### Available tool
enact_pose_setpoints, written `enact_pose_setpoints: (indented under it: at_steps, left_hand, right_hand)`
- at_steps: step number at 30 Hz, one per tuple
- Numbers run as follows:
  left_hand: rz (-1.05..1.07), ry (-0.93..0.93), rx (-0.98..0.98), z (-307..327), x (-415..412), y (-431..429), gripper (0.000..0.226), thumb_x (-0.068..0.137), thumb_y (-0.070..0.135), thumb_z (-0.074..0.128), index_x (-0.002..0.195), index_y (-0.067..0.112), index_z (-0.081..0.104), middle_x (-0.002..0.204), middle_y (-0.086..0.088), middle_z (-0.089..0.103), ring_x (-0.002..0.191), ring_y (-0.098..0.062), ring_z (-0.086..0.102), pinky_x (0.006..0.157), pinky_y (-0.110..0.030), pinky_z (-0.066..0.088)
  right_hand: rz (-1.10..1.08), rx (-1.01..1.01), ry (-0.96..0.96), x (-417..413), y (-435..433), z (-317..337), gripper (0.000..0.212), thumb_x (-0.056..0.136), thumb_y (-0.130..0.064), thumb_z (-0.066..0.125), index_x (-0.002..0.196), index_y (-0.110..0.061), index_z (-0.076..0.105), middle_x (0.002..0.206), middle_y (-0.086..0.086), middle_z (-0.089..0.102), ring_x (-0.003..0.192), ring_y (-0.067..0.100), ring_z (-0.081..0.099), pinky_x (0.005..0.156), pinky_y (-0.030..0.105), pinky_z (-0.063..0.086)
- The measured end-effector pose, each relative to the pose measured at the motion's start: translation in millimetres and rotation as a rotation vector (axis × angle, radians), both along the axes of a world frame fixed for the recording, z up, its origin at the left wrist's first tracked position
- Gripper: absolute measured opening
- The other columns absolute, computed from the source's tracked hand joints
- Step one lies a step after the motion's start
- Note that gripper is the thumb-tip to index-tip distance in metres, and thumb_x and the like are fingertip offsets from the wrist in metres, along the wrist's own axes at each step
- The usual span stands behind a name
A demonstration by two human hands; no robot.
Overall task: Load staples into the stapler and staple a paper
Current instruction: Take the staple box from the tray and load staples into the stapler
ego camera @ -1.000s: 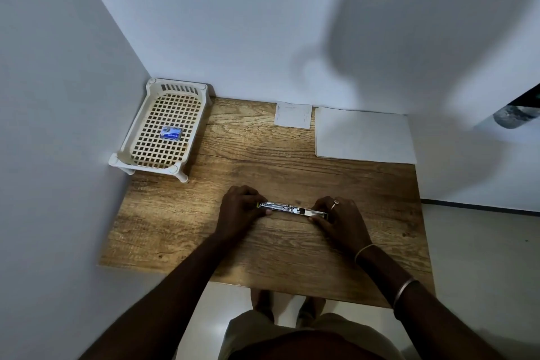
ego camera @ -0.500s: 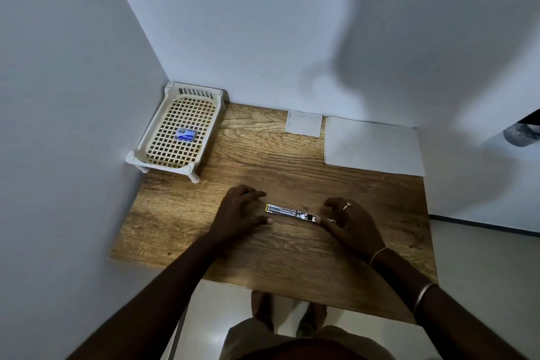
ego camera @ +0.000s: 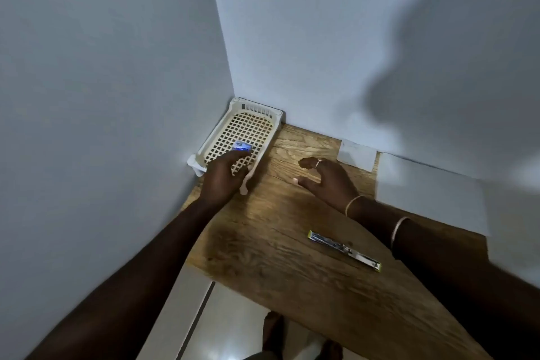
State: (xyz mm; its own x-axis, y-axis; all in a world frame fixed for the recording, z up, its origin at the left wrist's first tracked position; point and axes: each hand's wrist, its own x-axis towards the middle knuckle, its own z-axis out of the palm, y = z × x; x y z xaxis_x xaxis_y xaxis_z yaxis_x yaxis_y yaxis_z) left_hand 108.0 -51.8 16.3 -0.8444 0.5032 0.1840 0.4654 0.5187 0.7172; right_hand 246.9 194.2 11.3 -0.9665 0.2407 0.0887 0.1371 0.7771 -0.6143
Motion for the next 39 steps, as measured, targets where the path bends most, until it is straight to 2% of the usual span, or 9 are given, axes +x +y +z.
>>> enact_pose_setpoints:
  at_steps: [3,8,13,21,25,29,32,36,39]
  left_hand:
    - [0.078,-0.008,-0.023,2.3,-26.0,-4.8,0.038,0.087,0.003,0.073,0.124,0.012,0.071,0.126,-0.006,0.071,0.114,-0.014,0.065,0.093,-0.001,0.037]
    - [0.149,-0.094,-0.117,-3.1,-59.1,-0.5,0.043,0.090,0.006,0.070,0.133,0.008,0.065,0.134,-0.010,0.067,0.123,-0.024,0.063,0.107,-0.034,0.047]
    - [0.174,-0.139,-0.187,-11.4,-78.8,11.5,0.046,0.092,0.007,0.066,0.138,0.008,0.061,0.138,-0.011,0.064,0.125,-0.026,0.062,0.110,-0.037,0.045]
    - [0.175,-0.138,-0.246,-25.1,-86.2,20.6,0.038,0.093,0.009,0.063,0.130,0.011,0.068,0.128,-0.012,0.070,0.116,-0.026,0.066,0.102,-0.034,0.047]
    - [0.197,-0.148,-0.190,-26.7,-83.2,22.8,0.034,0.090,0.006,0.064,0.123,0.011,0.072,0.122,-0.012,0.073,0.114,-0.027,0.067,0.093,-0.025,0.043]
    - [0.233,-0.201,-0.133,-23.1,-80.8,22.4,0.037,0.090,0.004,0.064,0.126,0.012,0.070,0.122,-0.009,0.074,0.114,-0.024,0.068,0.101,-0.033,0.050]
    - [0.289,-0.292,0.012,-14.5,-73.6,22.4,0.037,0.088,0.001,0.067,0.123,0.012,0.072,0.114,-0.005,0.076,0.109,-0.019,0.070,0.095,-0.028,0.050]
    - [0.274,-0.411,0.213,2.0,-54.0,23.3,0.033,0.090,0.004,0.070,0.121,0.015,0.072,0.109,-0.002,0.076,0.105,-0.019,0.070,0.098,-0.042,0.055]
    - [0.201,-0.430,0.295,10.4,-29.0,22.7,0.030,0.092,0.011,0.070,0.121,0.018,0.072,0.112,-0.001,0.075,0.106,-0.019,0.070,0.093,-0.044,0.058]
  right_hand:
    - [0.069,0.077,-0.018,-45.3,-17.8,0.7,0.050,0.086,-0.050,0.072,0.128,-0.023,0.065,0.123,0.003,0.070,0.112,0.022,0.065,0.094,0.039,0.052]
    - [0.039,0.117,-0.004,-107.6,-45.9,-7.7,0.051,0.084,-0.046,0.074,0.129,-0.023,0.065,0.121,0.005,0.071,0.107,0.024,0.067,0.087,0.032,0.051]
    - [0.001,0.214,0.054,-142.8,-63.8,-25.5,0.044,0.078,-0.036,0.079,0.115,-0.015,0.072,0.105,0.011,0.076,0.096,0.031,0.070,0.088,0.040,0.055]
    - [-0.038,0.308,0.028,-161.2,-71.5,-45.7,0.040,0.082,-0.034,0.072,0.116,-0.015,0.068,0.100,0.009,0.075,0.099,0.031,0.066,0.092,0.042,0.043]
    - [-0.056,0.291,0.032,-162.2,-75.0,-49.3,0.031,0.082,-0.033,0.071,0.107,-0.014,0.071,0.096,0.010,0.075,0.094,0.032,0.067,0.090,0.041,0.044]
    - [-0.073,0.245,0.064,-157.1,-74.0,-47.0,0.027,0.081,-0.033,0.071,0.101,-0.015,0.074,0.091,0.008,0.075,0.090,0.031,0.068,0.089,0.039,0.045]
    - [-0.081,0.168,0.067,-146.6,-70.6,-38.5,0.032,0.082,-0.037,0.070,0.107,-0.018,0.075,0.097,0.005,0.076,0.094,0.026,0.069,0.090,0.038,0.048]
    - [-0.124,-0.033,0.199,-117.0,-68.2,-16.8,0.044,0.080,-0.031,0.075,0.121,-0.018,0.068,0.104,0.003,0.077,0.094,0.020,0.071,0.081,0.034,0.058]
    - [-0.128,-0.097,0.244,-83.8,-61.1,-5.2,0.045,0.081,-0.032,0.076,0.123,-0.021,0.064,0.106,-0.003,0.075,0.096,0.013,0.070,0.081,0.033,0.057]
